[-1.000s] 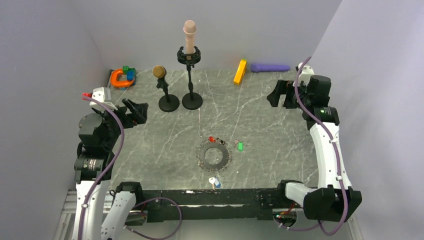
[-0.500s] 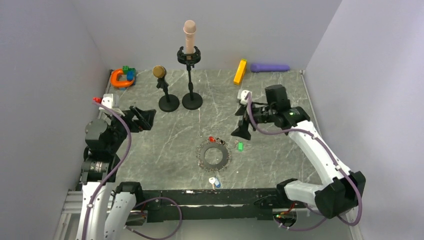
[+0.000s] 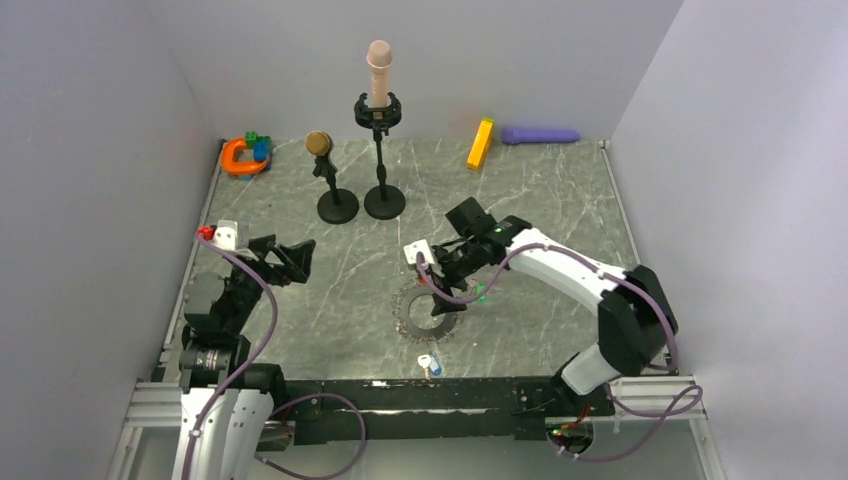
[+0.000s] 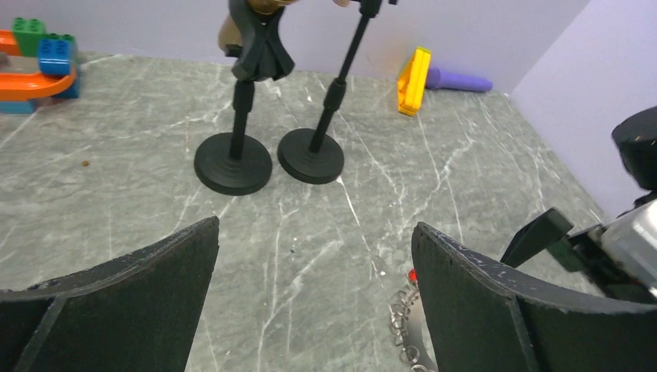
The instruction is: Put the keys on the keyring
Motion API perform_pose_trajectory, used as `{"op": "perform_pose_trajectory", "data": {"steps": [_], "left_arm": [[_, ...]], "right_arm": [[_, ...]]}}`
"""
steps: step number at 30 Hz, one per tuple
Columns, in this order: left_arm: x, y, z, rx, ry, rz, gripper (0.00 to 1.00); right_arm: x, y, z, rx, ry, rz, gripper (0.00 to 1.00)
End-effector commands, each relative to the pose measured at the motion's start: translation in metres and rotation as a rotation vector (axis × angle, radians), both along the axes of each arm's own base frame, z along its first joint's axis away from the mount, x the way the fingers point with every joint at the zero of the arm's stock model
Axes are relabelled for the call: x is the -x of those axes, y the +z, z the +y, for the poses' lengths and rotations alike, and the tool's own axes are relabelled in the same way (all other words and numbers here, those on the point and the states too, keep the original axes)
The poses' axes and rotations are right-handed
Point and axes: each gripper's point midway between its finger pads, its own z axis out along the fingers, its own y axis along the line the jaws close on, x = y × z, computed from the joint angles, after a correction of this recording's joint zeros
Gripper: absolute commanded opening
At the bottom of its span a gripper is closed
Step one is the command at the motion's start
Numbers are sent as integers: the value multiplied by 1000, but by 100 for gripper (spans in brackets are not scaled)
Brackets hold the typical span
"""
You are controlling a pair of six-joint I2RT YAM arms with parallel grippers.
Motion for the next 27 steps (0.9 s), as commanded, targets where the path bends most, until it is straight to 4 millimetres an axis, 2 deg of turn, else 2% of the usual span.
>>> {"op": "perform_pose_trajectory", "data": {"steps": [1, 4, 6, 18, 27], "left_arm": [[-1, 8, 20, 9, 121, -22, 98], [-1, 4, 22, 7, 132, -23, 99], [0, 1, 26, -2, 153, -6, 99], [4, -10, 31, -5, 182, 26, 99], [4, -12, 30, -9, 175, 33, 98]], "right_arm": [[-36, -3, 35, -32, 4, -91, 89], [-38, -19, 49, -2, -25, -4, 77], [-36, -31, 55, 14, -38, 24, 72], [-47, -68, 82, 55, -99, 90, 44], [-41, -81, 87, 70, -75, 89, 36]]}}
